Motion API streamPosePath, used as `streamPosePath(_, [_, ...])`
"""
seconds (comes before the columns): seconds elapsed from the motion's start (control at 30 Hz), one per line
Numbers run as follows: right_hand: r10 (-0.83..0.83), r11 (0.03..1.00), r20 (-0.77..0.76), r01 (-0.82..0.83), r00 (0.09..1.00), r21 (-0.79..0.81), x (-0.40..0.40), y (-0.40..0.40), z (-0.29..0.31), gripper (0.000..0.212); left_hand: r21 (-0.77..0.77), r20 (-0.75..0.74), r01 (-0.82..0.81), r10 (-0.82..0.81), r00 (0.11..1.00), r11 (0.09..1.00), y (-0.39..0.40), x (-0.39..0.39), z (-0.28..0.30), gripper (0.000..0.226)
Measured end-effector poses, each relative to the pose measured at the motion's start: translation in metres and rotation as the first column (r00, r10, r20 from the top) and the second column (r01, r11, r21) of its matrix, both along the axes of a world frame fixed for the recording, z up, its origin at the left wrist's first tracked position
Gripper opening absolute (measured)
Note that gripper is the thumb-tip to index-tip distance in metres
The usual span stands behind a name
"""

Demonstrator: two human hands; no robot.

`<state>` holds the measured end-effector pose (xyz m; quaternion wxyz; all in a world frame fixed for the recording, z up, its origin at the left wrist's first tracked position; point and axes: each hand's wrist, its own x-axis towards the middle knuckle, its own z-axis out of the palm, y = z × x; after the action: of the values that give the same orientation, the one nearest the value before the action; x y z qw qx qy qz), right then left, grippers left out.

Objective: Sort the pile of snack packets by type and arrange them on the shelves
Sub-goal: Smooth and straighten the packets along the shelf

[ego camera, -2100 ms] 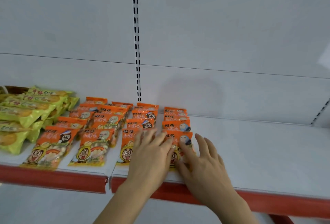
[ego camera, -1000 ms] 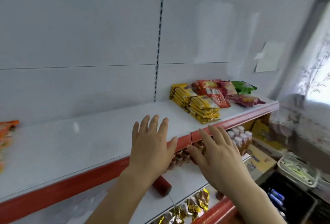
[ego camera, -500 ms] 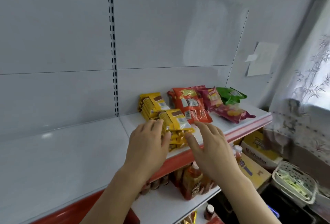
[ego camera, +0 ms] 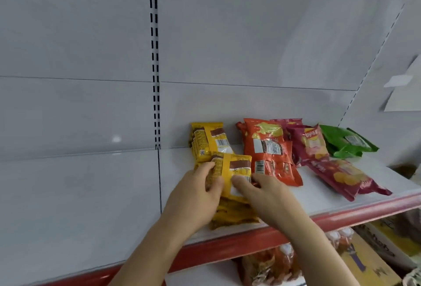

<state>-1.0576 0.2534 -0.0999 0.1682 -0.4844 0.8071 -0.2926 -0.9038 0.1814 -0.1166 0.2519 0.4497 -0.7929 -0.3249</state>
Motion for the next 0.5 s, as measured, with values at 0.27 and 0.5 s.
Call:
streamPosePath(0.27, [0.095, 0.981, 0.204, -0.056, 0.974, -0.187, 0.001, 0.006, -0.011, 0.024, 0.257, -0.324, -0.243, 0.32, 0.89, 0.935, 0.034, -0.014, 0.013, 0.041])
streamPosePath(0.5, [0.202, 0.967, 0.298, -0.141, 0.933, -0.213, 0.001, 0.01, -0.01, 0.016, 0.564, -0.424, -0.294, 0.576, 0.699, 0.772, 0.038, -0.019, 0.012, 0.059])
